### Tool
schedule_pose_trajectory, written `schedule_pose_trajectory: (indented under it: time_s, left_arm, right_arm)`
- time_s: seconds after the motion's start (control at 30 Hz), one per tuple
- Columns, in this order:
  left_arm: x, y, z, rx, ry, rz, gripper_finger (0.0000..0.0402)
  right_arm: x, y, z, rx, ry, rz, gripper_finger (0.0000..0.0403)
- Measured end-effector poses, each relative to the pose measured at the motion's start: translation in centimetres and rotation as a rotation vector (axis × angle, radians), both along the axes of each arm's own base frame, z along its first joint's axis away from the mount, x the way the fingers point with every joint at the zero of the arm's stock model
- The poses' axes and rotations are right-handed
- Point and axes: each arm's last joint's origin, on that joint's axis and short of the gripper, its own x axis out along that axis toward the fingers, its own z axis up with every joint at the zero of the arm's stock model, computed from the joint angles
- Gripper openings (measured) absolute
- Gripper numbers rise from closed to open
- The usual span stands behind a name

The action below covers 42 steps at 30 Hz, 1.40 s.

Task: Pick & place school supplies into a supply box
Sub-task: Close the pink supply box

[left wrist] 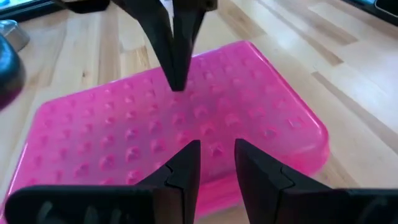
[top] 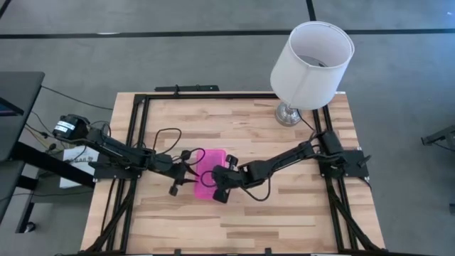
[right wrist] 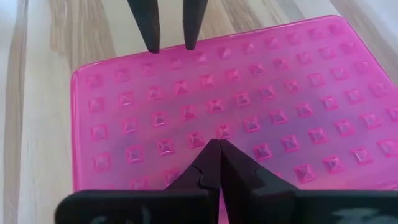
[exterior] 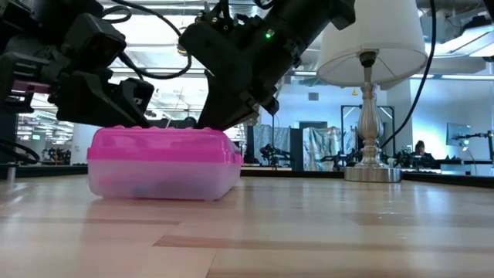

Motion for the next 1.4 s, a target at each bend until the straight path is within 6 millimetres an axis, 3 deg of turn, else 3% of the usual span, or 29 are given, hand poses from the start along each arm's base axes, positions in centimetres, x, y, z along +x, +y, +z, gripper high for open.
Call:
schedule_pose_trajectory:
  time_s: [0.8,1.4]
  left_arm:
    - [-0.1,-0.2,-0.1,-0.03,0.017,-0.045,0.0096]
    - [-0.1,-0.1,-0.2,-0.032,0.032,-0.042,0.0096]
  right_arm:
    - [-0.3,0.2,0.0,-0.029,0.025,0.019,0.0]
    - [0.4,1.8,1.8,-0.162,0.003,0.138,0.0]
